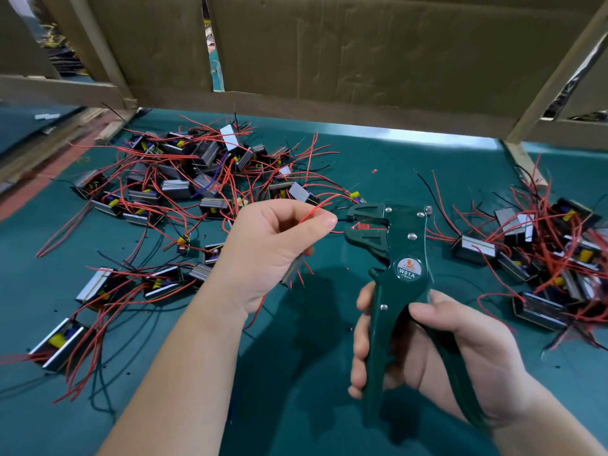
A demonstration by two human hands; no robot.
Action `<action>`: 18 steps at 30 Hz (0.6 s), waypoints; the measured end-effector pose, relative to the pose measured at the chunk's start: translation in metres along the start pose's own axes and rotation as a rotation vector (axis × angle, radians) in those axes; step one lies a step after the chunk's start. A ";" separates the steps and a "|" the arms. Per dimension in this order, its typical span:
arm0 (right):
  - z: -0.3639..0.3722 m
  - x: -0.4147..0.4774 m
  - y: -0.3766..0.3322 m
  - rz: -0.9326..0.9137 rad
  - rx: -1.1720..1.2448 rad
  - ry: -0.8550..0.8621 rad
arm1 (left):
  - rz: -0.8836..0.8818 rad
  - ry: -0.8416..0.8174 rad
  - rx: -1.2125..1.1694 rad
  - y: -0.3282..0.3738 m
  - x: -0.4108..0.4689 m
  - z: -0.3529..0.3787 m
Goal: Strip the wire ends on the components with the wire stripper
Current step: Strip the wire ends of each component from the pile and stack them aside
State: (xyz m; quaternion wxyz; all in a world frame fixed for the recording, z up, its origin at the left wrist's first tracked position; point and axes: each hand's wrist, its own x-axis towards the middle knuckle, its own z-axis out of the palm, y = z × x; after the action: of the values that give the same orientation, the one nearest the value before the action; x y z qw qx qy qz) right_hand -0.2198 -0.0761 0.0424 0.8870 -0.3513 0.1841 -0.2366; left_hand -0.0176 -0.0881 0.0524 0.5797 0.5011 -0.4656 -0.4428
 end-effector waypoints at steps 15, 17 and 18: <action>0.000 0.002 0.006 -0.053 -0.102 0.122 | 0.023 -0.049 -0.009 -0.003 -0.001 0.005; 0.000 0.002 0.006 -0.054 -0.108 0.123 | 0.025 -0.052 0.000 -0.002 -0.001 0.004; 0.000 0.003 0.006 -0.054 -0.111 0.121 | 0.024 -0.052 0.006 -0.002 -0.001 0.004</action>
State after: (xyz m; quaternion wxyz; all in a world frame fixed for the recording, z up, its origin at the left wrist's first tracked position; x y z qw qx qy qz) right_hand -0.2162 -0.0739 0.0374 0.8468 -0.3897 0.2405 -0.2706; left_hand -0.0221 -0.0876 0.0507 0.5713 0.4854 -0.4879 -0.4472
